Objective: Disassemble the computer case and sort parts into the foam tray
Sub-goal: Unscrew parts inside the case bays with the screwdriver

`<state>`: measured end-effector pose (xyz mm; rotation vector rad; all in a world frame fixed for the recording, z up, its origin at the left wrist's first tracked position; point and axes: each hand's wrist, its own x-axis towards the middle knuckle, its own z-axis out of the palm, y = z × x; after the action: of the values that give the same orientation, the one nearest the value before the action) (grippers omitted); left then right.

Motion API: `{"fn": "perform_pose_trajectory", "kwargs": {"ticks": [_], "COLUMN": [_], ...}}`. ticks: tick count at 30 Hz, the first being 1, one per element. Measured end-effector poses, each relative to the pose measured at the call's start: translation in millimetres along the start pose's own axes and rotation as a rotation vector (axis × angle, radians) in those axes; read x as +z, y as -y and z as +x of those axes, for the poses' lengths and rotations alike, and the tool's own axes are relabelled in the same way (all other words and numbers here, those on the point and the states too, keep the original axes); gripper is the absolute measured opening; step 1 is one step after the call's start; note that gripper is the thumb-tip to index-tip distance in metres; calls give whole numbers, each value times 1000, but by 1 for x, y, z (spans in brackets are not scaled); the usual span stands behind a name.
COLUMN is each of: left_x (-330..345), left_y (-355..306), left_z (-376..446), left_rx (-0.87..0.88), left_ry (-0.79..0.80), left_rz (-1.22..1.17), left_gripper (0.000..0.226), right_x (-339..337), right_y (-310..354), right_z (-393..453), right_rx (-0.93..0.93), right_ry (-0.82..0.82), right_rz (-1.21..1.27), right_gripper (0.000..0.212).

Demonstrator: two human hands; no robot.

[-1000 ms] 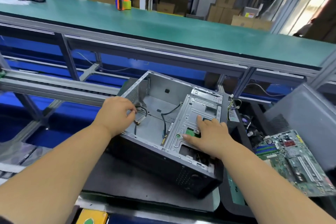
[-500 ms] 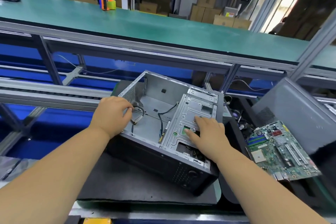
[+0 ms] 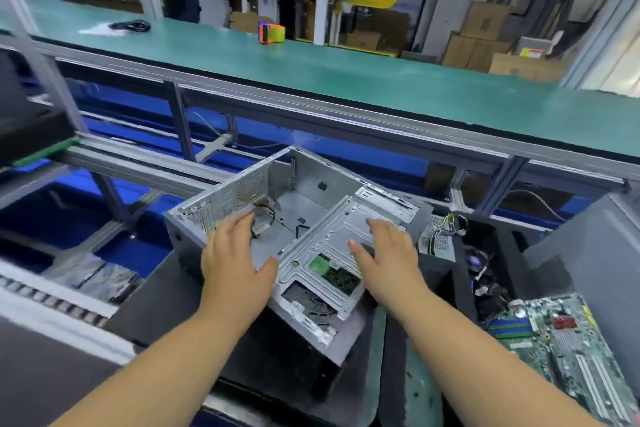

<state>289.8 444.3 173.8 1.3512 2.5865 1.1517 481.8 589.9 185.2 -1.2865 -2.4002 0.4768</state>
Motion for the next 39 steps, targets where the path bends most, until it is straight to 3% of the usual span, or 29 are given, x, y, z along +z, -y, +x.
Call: {"fn": "perform_pose_trajectory", "kwargs": {"ticks": [7, 12, 18, 23, 39], "left_x": [35, 45, 53, 56, 40], "left_y": [-59, -78, -86, -85, -55], "left_z": [-32, -27, -26, -23, 0], "left_rx": [-632, -799, -780, -769, -647], "left_ry": [-3, -39, -64, -25, 123], "left_rz": [-130, -172, 54, 175, 344], "left_gripper": [92, 92, 87, 89, 111], "right_x": [-32, -36, -31, -19, -9], "right_y": [-73, -88, -92, -104, -87], "right_z": [54, 89, 124, 122, 105], "right_rx": [-22, -85, -118, -148, -12], "right_ry": [93, 160, 221, 163, 141], "right_rz": [-98, -125, -293, -335, -386], "right_gripper": [67, 58, 77, 83, 87]}}
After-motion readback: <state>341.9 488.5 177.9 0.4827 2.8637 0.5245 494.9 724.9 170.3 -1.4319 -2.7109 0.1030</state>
